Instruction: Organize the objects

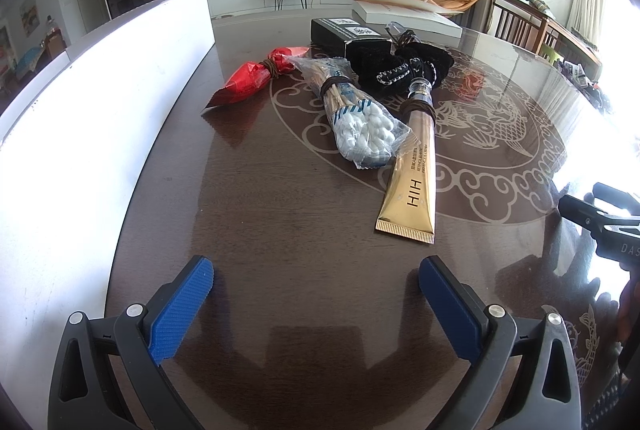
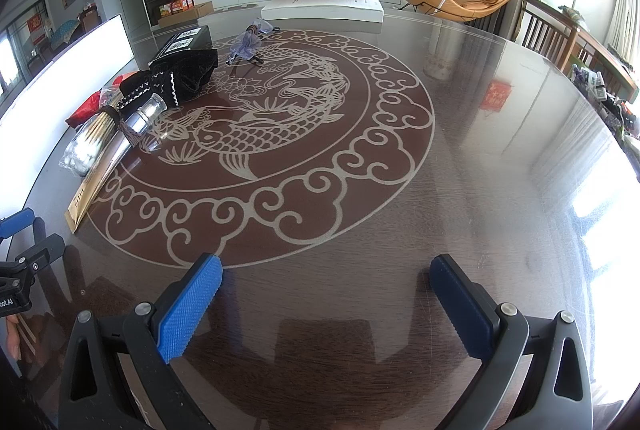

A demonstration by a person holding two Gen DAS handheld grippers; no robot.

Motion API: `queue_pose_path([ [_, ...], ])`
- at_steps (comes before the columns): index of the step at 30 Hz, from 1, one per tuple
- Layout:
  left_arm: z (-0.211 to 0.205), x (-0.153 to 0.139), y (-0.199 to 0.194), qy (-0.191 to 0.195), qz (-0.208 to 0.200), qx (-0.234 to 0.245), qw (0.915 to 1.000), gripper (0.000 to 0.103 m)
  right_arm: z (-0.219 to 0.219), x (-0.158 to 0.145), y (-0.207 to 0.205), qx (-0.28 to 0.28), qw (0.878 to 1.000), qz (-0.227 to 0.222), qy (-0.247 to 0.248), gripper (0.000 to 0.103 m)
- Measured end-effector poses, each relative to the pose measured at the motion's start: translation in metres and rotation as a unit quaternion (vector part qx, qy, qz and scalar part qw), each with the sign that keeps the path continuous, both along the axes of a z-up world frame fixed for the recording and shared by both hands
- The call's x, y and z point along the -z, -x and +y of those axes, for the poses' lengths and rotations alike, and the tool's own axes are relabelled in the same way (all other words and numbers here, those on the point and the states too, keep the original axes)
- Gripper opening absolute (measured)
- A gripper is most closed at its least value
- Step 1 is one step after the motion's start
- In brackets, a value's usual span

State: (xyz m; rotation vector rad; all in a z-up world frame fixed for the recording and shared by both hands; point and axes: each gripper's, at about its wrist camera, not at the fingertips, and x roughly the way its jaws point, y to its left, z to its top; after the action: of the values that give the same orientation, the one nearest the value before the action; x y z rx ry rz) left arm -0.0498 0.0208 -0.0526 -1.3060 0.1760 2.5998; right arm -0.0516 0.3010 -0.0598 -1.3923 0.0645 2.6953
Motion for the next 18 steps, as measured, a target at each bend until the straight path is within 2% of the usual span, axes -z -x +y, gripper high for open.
queue_pose_path([
  [10, -0.014, 0.0, -0.023, 0.003, -0.015, -0.003, 0.9999, 0.103, 0.0, 0.0, 0.0, 0.0, 1.0, 0.0, 0.0, 0.103],
  [18, -0.021, 0.0, -0.017, 0.002, -0.014, -0.018, 0.9997, 0.103, 0.0, 0.0, 0.0, 0.0, 1.0, 0.0, 0.0, 0.103],
])
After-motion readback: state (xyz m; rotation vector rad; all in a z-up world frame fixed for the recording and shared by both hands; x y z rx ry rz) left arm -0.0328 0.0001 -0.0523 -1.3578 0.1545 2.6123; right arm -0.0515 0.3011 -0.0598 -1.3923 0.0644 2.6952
